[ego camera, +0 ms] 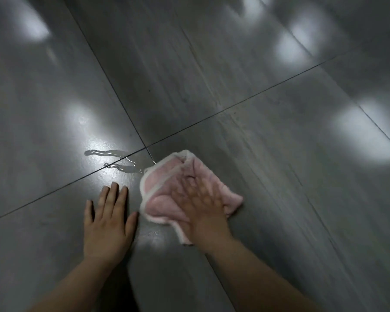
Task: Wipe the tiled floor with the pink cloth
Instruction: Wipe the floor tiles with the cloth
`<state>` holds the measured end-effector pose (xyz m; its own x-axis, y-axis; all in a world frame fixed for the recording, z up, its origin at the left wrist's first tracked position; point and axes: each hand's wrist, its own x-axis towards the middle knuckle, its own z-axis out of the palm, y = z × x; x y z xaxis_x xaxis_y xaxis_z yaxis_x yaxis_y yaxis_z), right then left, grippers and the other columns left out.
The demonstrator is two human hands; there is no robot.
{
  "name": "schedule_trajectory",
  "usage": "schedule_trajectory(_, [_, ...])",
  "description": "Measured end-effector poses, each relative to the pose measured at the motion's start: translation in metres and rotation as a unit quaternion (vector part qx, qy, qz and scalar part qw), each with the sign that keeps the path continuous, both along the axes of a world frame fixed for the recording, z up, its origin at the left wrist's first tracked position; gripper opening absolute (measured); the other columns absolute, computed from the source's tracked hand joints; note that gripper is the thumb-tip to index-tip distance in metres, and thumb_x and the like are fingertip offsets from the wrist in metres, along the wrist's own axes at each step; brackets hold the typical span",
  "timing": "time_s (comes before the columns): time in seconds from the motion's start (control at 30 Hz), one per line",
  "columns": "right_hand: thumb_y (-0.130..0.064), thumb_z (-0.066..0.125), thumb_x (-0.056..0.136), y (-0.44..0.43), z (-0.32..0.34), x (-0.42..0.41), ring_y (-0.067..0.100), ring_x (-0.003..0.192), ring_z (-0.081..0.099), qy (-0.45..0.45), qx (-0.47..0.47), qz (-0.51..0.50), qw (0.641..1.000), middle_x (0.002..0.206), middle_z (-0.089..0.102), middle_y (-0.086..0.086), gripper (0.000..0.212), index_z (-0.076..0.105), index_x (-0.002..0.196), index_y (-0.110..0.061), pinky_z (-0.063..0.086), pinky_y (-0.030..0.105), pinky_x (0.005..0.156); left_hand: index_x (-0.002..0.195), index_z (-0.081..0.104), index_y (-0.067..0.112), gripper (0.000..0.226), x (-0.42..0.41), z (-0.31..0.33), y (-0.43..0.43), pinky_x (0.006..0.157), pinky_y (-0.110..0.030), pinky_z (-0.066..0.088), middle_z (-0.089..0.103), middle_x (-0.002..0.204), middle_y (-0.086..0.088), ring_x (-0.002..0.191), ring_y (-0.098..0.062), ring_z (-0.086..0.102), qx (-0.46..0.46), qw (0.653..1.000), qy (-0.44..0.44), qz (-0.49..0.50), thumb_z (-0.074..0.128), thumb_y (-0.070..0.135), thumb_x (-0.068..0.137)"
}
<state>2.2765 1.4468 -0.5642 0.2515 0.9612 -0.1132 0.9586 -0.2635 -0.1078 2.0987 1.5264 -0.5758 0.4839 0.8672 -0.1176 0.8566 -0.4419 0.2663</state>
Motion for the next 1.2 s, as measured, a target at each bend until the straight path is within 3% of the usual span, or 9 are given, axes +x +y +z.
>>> schedule_trajectory(0.1, [-0.042, 0.027, 0.079, -0.047, -0.003, 0.077, 0.033, 0.123, 0.040, -0.031, -0.009, -0.091, 0.995, 0.132, 0.054, 0.017, 0.058, 0.034, 0.132, -0.020, 0.040, 0.062, 0.092, 0.125, 0.045, 0.002, 0.062, -0.025, 0.003, -0.002, 0.109, -0.015, -0.011, 0.048, 0.133, -0.026, 0.126, -0.024, 0.027, -0.013, 1.000, -0.003, -0.003, 0.026, 0.045, 0.084])
schedule_trajectory(0.27, [-0.052, 0.025, 0.086, -0.042, 0.008, 0.068, 0.031, 0.144, 0.005, 0.061, -0.019, -0.466, 0.882, 0.156, 0.008, 0.013, 0.071, 0.012, 0.147, -0.019, 0.003, 0.054, 0.113, 0.129, 0.044, 0.007, 0.067, -0.072, 0.010, -0.017, 0.107, -0.013, -0.018, 0.043, 0.138, -0.022, 0.129, -0.021, 0.023, -0.037, 0.995, 0.010, 0.089, 0.028, 0.047, 0.078])
schedule_trajectory(0.53, [-0.040, 0.035, 0.072, 0.003, 0.007, -0.038, 0.024, 0.118, 0.049, 0.052, 0.027, 0.082, 0.995, 0.122, 0.064, 0.004, 0.053, 0.041, 0.121, -0.022, 0.034, 0.039, 0.102, 0.126, 0.046, 0.006, 0.079, -0.074, 0.005, -0.013, 0.109, -0.016, -0.016, 0.049, 0.133, -0.023, 0.126, -0.021, 0.024, -0.028, 0.997, 0.021, 0.070, 0.003, 0.060, 0.087])
schedule_trajectory(0.63, [-0.036, 0.037, 0.075, -0.019, -0.004, 0.072, 0.034, 0.112, 0.056, -0.037, 0.021, 0.000, 0.999, 0.123, 0.061, 0.019, 0.057, 0.041, 0.127, -0.011, 0.050, 0.044, 0.088, 0.126, 0.044, 0.007, 0.078, -0.073, 0.005, -0.012, 0.109, -0.017, -0.016, 0.049, 0.133, -0.023, 0.126, -0.022, 0.024, -0.021, 0.997, 0.014, 0.070, 0.002, 0.060, 0.087])
schedule_trajectory(0.8, [-0.051, 0.022, 0.079, -0.010, 0.002, 0.060, 0.038, 0.142, 0.011, 0.060, 0.032, -0.448, 0.892, 0.154, 0.016, 0.018, 0.077, 0.022, 0.145, -0.012, 0.006, 0.059, 0.112, 0.125, 0.045, 0.007, 0.077, -0.072, 0.008, -0.012, 0.110, -0.020, -0.015, 0.051, 0.131, -0.022, 0.126, -0.022, 0.025, -0.037, 0.996, 0.032, 0.069, 0.002, 0.058, 0.088])
schedule_trajectory(0.93, [-0.042, 0.033, 0.076, 0.025, -0.005, -0.057, 0.034, 0.136, 0.025, 0.014, 0.050, -0.080, 0.995, 0.142, 0.041, 0.011, 0.074, 0.019, 0.144, -0.018, 0.014, 0.053, 0.111, 0.124, 0.046, 0.007, 0.076, -0.072, 0.009, -0.012, 0.111, -0.020, -0.015, 0.053, 0.130, -0.023, 0.125, -0.023, 0.026, -0.040, 0.996, 0.038, 0.065, 0.002, 0.057, 0.088])
schedule_trajectory(1.03, [-0.043, 0.037, 0.074, 0.020, 0.000, -0.032, 0.027, 0.135, 0.030, 0.057, 0.002, 0.139, 0.989, 0.135, 0.050, 0.005, 0.059, 0.039, 0.128, -0.020, 0.013, 0.040, 0.112, 0.124, 0.042, 0.010, 0.071, -0.071, 0.008, -0.010, 0.111, -0.020, -0.014, 0.054, 0.128, -0.022, 0.124, -0.024, 0.028, -0.033, 0.996, 0.037, 0.069, 0.002, 0.056, 0.089])
schedule_trajectory(1.1, [-0.049, 0.031, 0.072, 0.022, 0.005, 0.031, 0.031, 0.123, 0.049, 0.011, -0.020, 0.128, 0.991, 0.134, 0.053, 0.011, 0.070, 0.042, 0.131, -0.012, 0.041, 0.040, 0.101, 0.125, 0.041, 0.011, 0.068, -0.073, 0.007, -0.009, 0.111, -0.020, -0.013, 0.054, 0.128, -0.023, 0.124, -0.024, 0.027, -0.031, 0.997, 0.035, 0.066, 0.003, 0.055, 0.090])
schedule_trajectory(1.2, [-0.061, 0.004, 0.062, 0.010, 0.018, 0.111, 0.030, 0.143, 0.012, 0.045, -0.100, -0.091, 0.990, 0.155, 0.010, 0.013, 0.092, 0.011, 0.145, -0.021, 0.013, 0.047, 0.116, 0.127, 0.042, 0.013, 0.068, -0.087, 0.006, -0.006, 0.111, -0.020, -0.011, 0.048, 0.132, -0.026, 0.127, -0.029, 0.025, -0.007, 0.996, 0.026, 0.089, 0.008, 0.057, 0.089])
